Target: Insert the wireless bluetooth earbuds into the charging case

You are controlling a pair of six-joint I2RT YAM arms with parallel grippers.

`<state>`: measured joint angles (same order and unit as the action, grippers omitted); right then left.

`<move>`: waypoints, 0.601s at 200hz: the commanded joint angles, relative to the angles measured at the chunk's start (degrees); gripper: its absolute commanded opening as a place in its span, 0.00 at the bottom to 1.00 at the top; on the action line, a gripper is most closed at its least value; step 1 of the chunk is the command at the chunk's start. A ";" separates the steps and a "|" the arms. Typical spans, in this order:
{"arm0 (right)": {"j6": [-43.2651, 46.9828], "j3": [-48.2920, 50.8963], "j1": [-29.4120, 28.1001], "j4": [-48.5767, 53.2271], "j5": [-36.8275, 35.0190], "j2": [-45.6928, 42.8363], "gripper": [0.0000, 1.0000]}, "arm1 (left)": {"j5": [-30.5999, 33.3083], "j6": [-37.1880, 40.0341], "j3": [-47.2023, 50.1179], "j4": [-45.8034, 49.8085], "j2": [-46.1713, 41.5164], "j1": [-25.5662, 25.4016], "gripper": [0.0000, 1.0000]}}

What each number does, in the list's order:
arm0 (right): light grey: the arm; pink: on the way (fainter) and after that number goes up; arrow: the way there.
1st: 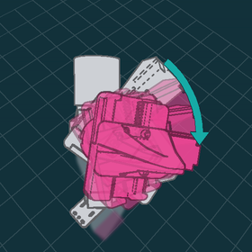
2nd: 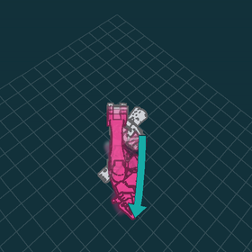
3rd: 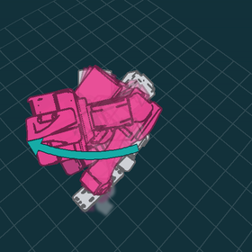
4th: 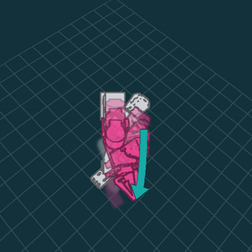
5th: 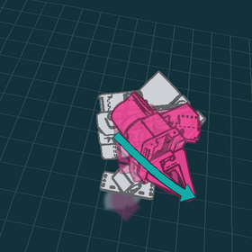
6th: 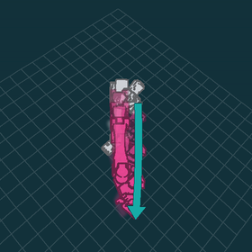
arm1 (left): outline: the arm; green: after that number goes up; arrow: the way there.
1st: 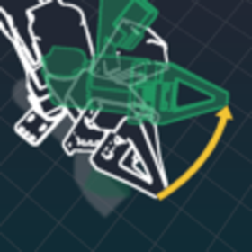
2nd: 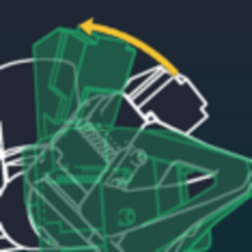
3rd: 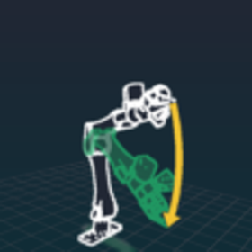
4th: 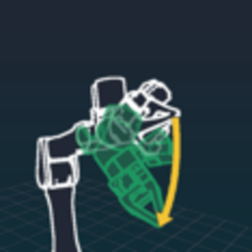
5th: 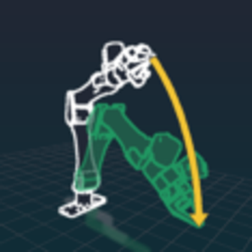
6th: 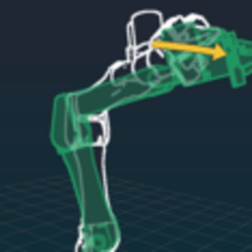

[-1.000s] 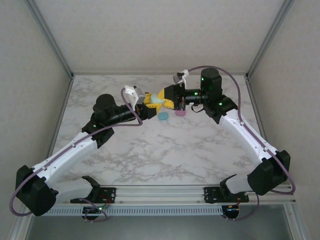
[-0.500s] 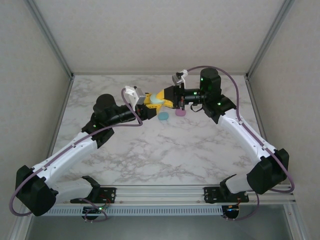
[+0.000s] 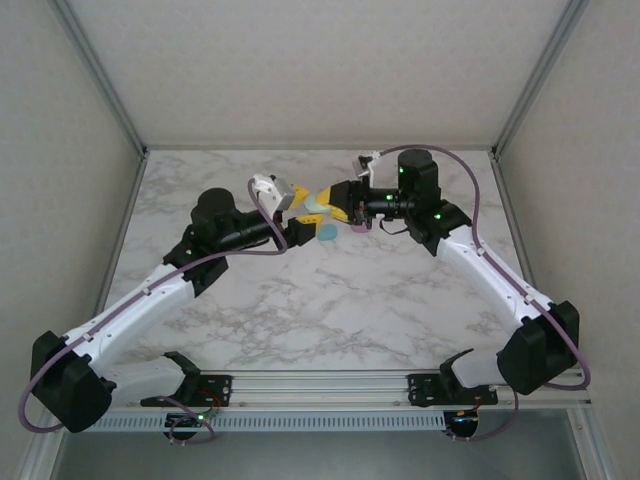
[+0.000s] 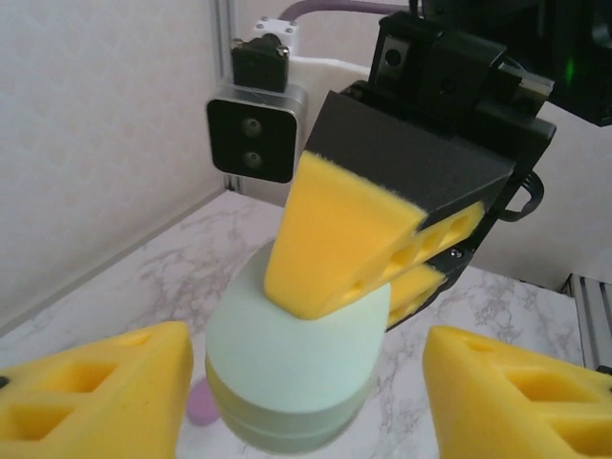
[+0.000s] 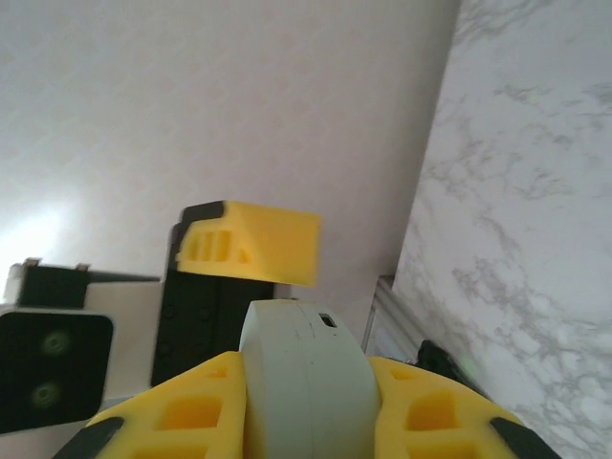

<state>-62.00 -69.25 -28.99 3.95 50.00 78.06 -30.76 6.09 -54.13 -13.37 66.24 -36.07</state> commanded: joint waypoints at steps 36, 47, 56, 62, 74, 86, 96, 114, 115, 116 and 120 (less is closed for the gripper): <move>5.07 11.64 0.50 5.56 -18.20 4.89 0.13 | 9.29 -1.55 2.08 1.06 -6.70 -0.49 0.71; 7.44 11.39 -0.43 8.39 -20.37 9.19 0.13 | 12.41 -1.82 2.51 0.97 -7.71 -0.49 0.72; 8.81 11.32 -1.40 7.77 -20.55 13.25 0.13 | 14.72 -2.05 2.83 0.82 -8.45 -0.49 0.73; 8.83 11.72 -2.25 5.33 -19.07 16.42 0.13 | 16.16 -2.28 3.03 0.59 -8.86 -0.49 0.74; 7.31 12.32 -3.18 1.48 -18.14 20.60 0.13 | 18.32 -2.67 3.24 0.38 -9.52 -0.53 0.80; 7.01 12.74 -3.91 -1.44 -18.09 23.49 0.13 | 18.97 -2.32 2.95 1.22 -10.13 -0.45 0.83; 5.73 12.78 -4.00 -2.81 -17.58 25.30 0.13 | 19.23 -2.01 2.58 2.44 -10.50 -0.47 0.84; 7.42 11.80 -4.52 -1.69 -18.44 26.91 0.14 | 19.78 -1.75 2.19 4.54 -10.92 -0.41 0.85; 7.60 11.70 -4.55 -1.37 -18.66 27.03 0.14 | 19.82 -1.72 2.19 4.60 -10.89 -0.45 0.85; 7.77 11.60 -4.61 -1.07 -18.91 27.04 0.14 | 19.89 -1.71 2.19 4.63 -10.92 -0.42 0.85; 8.37 11.26 -4.78 -0.14 -19.45 27.26 0.14 | 20.03 -1.69 2.26 4.74 -10.95 -0.41 0.85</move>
<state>-56.12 -56.27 -33.04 5.34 32.51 105.14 -13.76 4.49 -51.51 -10.76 56.53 -36.07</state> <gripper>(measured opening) 0.259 0.847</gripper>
